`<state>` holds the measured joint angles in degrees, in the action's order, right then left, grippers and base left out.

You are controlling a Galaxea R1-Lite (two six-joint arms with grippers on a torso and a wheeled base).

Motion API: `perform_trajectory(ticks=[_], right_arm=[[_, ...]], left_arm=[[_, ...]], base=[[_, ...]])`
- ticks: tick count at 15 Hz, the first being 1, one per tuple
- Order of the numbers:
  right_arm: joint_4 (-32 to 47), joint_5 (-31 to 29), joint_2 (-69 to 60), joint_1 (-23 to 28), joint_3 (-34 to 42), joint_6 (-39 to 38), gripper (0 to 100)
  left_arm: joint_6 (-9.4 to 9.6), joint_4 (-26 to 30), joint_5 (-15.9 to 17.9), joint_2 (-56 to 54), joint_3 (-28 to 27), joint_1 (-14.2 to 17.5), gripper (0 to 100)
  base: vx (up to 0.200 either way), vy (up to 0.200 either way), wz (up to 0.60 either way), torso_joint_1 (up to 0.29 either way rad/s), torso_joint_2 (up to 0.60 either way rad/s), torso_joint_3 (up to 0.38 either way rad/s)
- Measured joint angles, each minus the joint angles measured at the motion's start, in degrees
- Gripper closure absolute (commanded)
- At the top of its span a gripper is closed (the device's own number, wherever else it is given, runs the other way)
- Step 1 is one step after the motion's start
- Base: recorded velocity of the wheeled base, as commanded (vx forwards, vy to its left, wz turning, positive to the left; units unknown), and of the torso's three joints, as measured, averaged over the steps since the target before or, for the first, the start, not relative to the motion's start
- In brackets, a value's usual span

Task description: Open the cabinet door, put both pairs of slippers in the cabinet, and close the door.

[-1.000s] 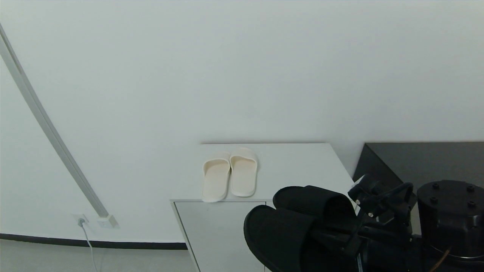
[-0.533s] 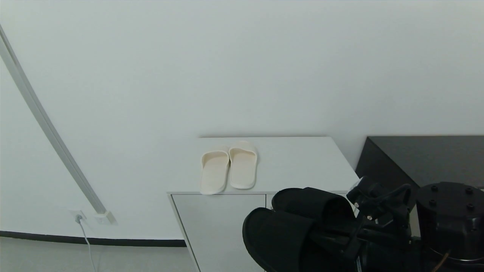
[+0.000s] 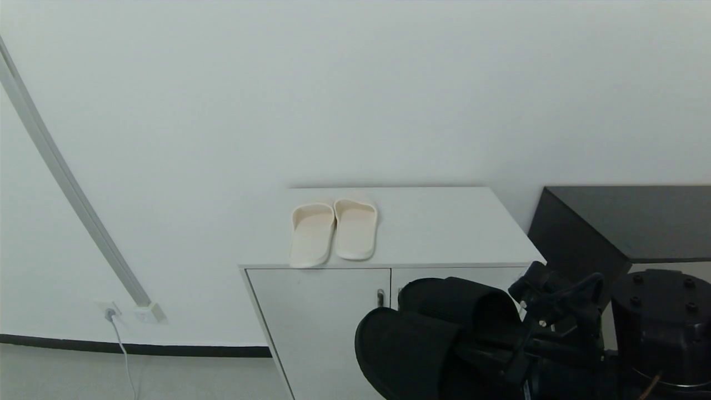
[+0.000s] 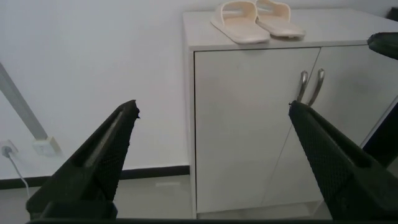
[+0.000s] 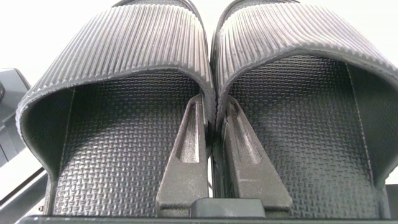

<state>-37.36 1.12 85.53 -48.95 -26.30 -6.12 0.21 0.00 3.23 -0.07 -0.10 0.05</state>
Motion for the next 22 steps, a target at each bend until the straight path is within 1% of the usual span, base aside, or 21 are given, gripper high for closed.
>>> perform_trajectory(ticks=[12, 17, 22], right_arm=[[-0.02, 0.05, -0.15, -0.04, 0.69, 0.76, 100], [0.01, 0.13, -0.35, -0.09, 1.08, 0.77, 100], [0.01, 0.1, -0.35, -0.24, 1.22, 0.77, 100]], left_arm=[[-0.02, 0.0, 0.0, 0.0, 0.0, 0.02, 0], [0.3, 0.0, 0.1, 0.0, 0.0, 0.02, 0], [0.01, 0.0, 0.1, 0.07, -0.04, 0.02, 0]], base=[[0.0, 0.0, 0.0, -0.212, 0.53, 0.317], [0.0, 0.0, 0.0, -0.158, 0.48, 0.32], [0.0, 0.0, 0.0, -0.119, 0.46, 0.336]])
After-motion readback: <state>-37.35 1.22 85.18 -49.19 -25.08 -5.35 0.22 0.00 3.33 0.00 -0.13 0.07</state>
